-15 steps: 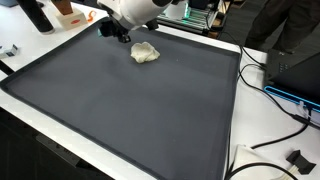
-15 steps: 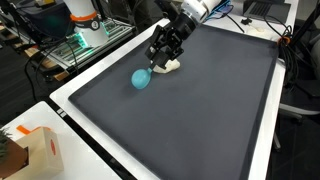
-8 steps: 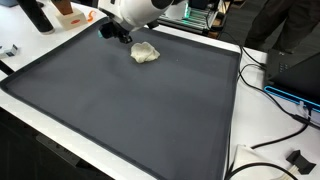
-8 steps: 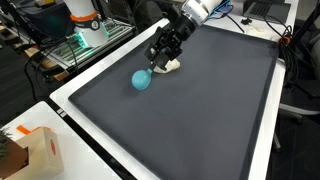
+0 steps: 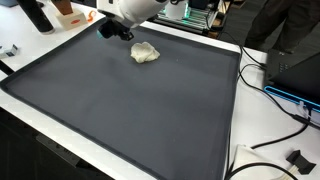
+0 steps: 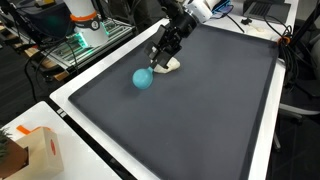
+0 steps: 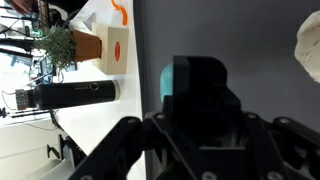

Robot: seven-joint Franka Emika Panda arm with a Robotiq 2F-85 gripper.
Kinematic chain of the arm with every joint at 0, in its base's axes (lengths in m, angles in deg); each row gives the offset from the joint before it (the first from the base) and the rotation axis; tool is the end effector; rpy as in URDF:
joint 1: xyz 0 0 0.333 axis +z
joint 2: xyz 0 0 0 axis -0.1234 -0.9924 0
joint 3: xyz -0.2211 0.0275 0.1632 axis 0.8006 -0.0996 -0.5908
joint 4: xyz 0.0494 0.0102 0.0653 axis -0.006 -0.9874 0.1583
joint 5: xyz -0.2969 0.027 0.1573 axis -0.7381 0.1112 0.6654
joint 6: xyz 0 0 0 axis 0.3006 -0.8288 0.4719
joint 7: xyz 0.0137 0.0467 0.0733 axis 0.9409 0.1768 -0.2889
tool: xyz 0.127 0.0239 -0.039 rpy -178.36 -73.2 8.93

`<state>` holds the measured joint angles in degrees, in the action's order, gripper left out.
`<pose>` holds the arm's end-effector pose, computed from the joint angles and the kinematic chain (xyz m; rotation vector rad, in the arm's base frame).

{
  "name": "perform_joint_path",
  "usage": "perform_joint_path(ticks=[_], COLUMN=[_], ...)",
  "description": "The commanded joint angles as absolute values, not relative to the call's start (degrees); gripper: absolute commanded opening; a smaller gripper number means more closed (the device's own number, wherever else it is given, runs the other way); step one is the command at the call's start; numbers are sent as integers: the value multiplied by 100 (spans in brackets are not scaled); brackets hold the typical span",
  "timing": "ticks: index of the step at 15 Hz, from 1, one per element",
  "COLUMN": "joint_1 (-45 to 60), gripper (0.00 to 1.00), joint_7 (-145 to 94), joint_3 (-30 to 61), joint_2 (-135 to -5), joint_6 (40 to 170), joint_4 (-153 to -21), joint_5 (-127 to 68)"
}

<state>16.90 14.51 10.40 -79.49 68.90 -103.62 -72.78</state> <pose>0.5080 0.0086 0.2379 2.2142 -0.2151 -0.2324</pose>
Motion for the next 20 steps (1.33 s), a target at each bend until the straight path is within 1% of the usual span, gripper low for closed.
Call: perform_joint_path(ticks=[1, 11, 20], joint_1=[1664, 1583, 1416], gripper=[25, 25, 25], joint_7=[889, -493, -1721], joint_3=[987, 812, 747], joint_2=[-7655, -6861, -6002], joint_6=[6863, 7317, 8366], joint_4=[-10568, -10981, -11599], joint_5=[-7331, -7145, -6437])
